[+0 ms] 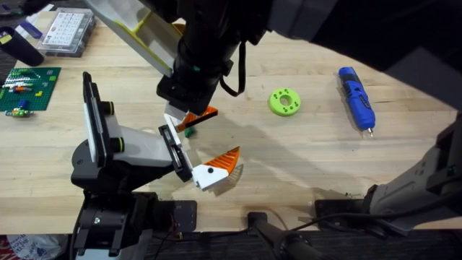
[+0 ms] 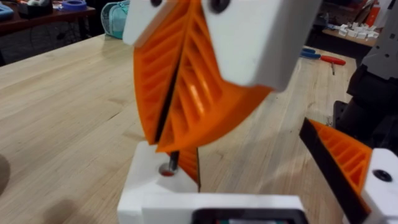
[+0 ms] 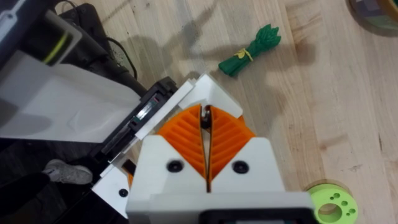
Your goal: Pick up the gripper from the table and insert it into the empty holder that is missing its gripper. Then pick up a screw, insert it into the mounting hole, and use the screwdriver to tighten it. Finally, clean up the table by picking up the vegetable and placing it into the bucket.
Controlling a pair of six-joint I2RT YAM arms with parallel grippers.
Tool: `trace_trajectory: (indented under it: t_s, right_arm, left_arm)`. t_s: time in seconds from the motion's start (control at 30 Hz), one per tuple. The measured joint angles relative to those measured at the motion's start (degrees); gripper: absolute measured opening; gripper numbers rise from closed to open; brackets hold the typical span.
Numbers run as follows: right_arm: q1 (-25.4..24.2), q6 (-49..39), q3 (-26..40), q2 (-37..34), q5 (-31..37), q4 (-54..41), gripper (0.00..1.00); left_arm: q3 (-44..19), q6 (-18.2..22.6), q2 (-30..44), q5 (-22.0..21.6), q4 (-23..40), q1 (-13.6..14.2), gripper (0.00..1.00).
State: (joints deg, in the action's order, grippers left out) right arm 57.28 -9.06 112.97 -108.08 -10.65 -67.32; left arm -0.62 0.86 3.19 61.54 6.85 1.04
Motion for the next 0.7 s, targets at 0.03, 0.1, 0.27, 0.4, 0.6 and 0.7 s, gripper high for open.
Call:
trace_trajectory:
  t_s: [0.03, 0.1, 0.27, 0.4, 0.6, 0.7]
  right_arm:
    - [-0.02, 0.0, 0.0, 0.01, 0.03, -0.01, 0.01]
    - [-0.02, 0.02, 0.0, 0.01, 0.1, -0.26, 0.01]
    - [-0.02, 0.02, 0.0, 0.01, 0.1, 0.28, 0.01]
    - [-0.02, 0.04, 0.0, 0.01, 0.1, 0.34, 0.01]
    - [-0.02, 0.03, 0.0, 0.01, 0.08, 0.47, 0.01]
    - [-0.02, 0.06, 0.0, 0.01, 0.1, 0.47, 0.01]
  left_arm:
    - [0.0, -0.02, 0.01, 0.0, -0.4, 0.0, 0.987]
    - [0.0, 0.0, 0.01, 0.02, -0.5, 0.0, 0.987]
    - [0.0, 0.0, 0.01, 0.02, -0.5, 0.0, 0.987]
    - [0.0, 0.0, 0.01, 0.0, -0.5, 0.0, 0.987]
    - [0.0, 0.0, 0.01, 0.0, -0.52, 0.0, 0.986]
    - [0.0, 0.0, 0.01, 0.02, -0.52, 0.0, 0.986]
